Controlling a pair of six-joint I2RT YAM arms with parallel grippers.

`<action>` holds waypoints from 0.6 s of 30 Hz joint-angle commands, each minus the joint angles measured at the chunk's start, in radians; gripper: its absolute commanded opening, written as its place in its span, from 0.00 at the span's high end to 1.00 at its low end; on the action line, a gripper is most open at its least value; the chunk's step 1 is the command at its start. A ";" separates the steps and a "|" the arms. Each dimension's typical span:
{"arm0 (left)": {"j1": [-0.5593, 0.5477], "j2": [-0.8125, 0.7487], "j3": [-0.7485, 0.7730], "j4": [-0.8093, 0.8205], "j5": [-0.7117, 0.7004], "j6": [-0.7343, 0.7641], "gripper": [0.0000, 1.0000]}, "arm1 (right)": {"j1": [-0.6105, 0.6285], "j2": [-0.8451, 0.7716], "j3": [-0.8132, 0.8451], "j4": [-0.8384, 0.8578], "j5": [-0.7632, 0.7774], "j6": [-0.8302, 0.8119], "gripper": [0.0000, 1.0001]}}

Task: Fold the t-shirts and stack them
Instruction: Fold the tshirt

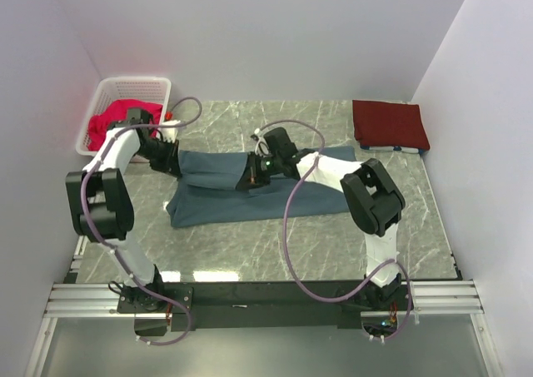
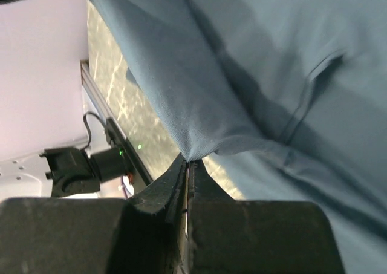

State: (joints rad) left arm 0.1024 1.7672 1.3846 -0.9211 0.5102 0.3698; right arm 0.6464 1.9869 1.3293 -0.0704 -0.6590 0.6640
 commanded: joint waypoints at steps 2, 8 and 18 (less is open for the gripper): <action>-0.001 0.073 0.111 -0.028 0.053 -0.051 0.99 | -0.039 0.026 0.076 -0.008 -0.016 -0.036 1.00; -0.003 0.159 0.212 -0.009 0.087 -0.107 0.99 | -0.073 0.073 0.116 -0.005 -0.019 -0.035 1.00; -0.027 0.254 0.293 0.060 0.093 -0.204 0.95 | -0.099 0.131 0.139 0.021 -0.034 0.009 1.00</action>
State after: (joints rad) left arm 0.0776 2.0056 1.6253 -0.9092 0.5785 0.2184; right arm 0.5625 2.1078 1.4277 -0.0761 -0.6807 0.6521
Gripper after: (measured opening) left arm 0.063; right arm 0.010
